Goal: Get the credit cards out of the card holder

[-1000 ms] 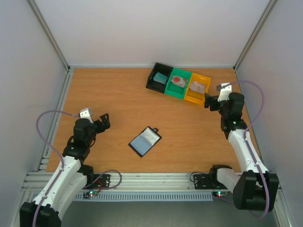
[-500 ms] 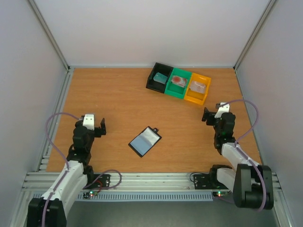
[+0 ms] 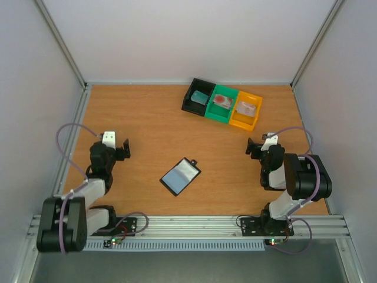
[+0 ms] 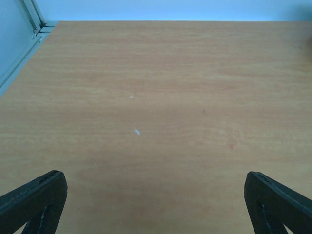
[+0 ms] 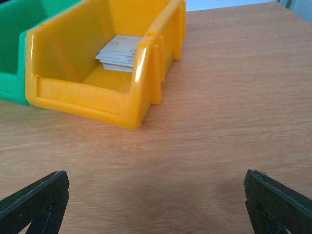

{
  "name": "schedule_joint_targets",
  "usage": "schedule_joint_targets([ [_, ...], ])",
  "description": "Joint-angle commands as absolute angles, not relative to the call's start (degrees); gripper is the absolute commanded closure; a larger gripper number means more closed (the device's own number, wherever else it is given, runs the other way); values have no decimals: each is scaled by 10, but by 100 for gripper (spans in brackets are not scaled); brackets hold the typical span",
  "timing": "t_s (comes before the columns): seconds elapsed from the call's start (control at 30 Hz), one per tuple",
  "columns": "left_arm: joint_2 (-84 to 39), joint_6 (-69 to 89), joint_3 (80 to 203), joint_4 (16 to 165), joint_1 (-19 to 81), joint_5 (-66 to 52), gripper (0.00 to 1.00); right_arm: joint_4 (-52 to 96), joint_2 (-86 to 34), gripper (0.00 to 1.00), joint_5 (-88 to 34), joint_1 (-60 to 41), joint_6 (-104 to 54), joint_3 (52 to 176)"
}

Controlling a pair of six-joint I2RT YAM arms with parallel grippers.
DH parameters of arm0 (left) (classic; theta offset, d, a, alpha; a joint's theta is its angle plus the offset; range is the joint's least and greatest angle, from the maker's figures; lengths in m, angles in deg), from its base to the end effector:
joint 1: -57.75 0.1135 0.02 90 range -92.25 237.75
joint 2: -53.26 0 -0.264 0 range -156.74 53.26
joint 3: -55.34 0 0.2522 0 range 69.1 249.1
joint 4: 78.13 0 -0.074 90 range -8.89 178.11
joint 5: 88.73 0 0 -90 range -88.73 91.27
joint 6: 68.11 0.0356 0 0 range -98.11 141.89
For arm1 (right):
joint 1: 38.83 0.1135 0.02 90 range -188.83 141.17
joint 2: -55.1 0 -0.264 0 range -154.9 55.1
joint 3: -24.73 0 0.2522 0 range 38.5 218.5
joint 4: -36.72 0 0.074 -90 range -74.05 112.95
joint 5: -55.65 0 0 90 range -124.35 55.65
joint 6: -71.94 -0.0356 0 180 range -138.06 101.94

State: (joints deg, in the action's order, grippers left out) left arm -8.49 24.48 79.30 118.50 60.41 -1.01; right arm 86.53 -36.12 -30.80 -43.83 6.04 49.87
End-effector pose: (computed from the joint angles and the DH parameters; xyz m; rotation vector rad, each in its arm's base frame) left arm 0.1964 0.0077 0.1520 0.0253 1.9397 0.0223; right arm 0.2323 -0.0181 0.1162 -0.3520 1.8310 -0.2952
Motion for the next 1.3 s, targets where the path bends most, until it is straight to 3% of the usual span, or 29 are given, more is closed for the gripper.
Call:
schedule_joint_targets([
  [0.0, -186, 232, 869, 1291, 608, 0, 0, 933, -373, 2, -277, -441, 61, 518],
  [0.27, -308, 235, 1003, 1179, 607, -39, 1, 835, -364, 1, -243, -441, 74, 563],
  [0.37, -327, 251, 968, 1262, 593, -115, 1, 797, -361, 1, -221, -441, 84, 581],
  [0.5, -336, 282, 849, 1499, 591, -164, 1, 804, -362, 1, -224, -441, 82, 577],
  [0.57, -341, 291, 830, 1529, 586, -161, 1, 799, -361, 1, -223, -441, 82, 581],
  [0.83, -359, 260, 911, 1408, 598, -138, 1, 724, -362, 2, -217, -441, 83, 618],
  [1.0, -361, 258, 909, 1417, 599, -138, 1, 724, -360, 1, -220, -441, 83, 618],
  [1.13, -357, 258, 909, 1409, 599, -138, 1, 757, -358, 2, -306, -441, 52, 599],
  [1.27, -354, 260, 909, 1406, 599, -139, 1, 760, -359, 2, -318, -441, 44, 596],
])
